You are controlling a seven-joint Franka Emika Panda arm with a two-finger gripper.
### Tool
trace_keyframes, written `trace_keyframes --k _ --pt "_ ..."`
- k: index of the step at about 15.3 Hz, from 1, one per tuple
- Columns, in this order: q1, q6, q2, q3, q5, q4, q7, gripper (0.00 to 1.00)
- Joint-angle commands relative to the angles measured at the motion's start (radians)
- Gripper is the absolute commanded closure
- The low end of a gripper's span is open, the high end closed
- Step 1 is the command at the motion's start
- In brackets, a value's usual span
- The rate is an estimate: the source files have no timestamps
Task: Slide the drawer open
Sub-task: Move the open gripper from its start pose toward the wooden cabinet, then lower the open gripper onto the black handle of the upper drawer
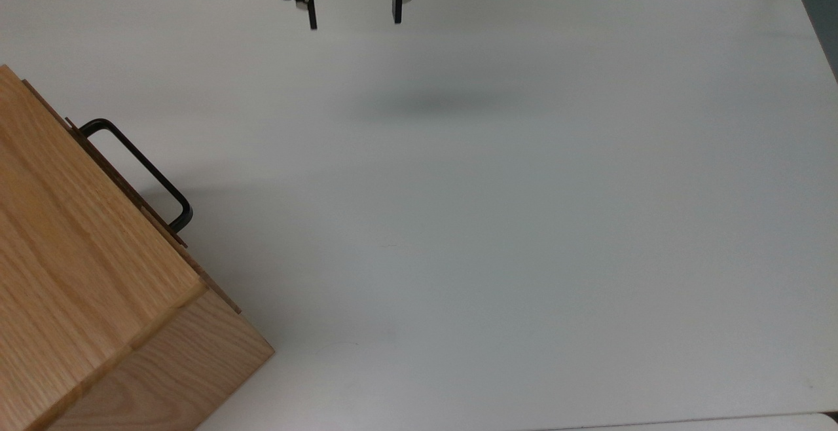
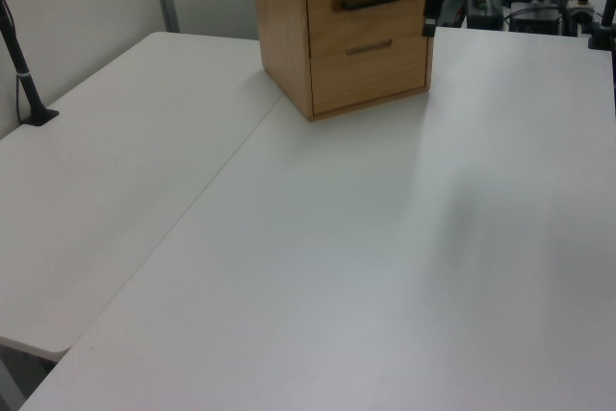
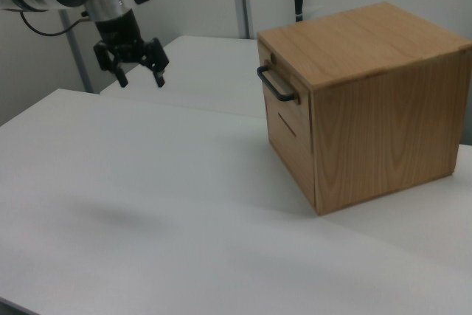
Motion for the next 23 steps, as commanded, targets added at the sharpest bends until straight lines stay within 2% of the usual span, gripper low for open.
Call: trace_keyframes --k 1,6,12,14,17,22,23 --pt "0.0 0.098 0.031 0.006 -0.088 0.019 -0.141 0.01" --pt "0.005 0.21 0.074 0.006 -0.282 0.019 -0.24 0.05" --pt "-0.032 0.515 0.167 -0.003 -0.54 0.021 -0.32 0.11" --pt "-0.049 0.592 0.189 -0.005 -0.594 0.021 -0.317 0.13" --pt "-0.068 0.617 0.21 -0.005 -0.674 0.021 -0.313 0.19" --pt "-0.105 0.617 0.246 -0.005 -0.772 0.021 -0.317 0.44" --pt "-0.11 0.617 0.255 -0.005 -0.784 0.021 -0.315 0.44"
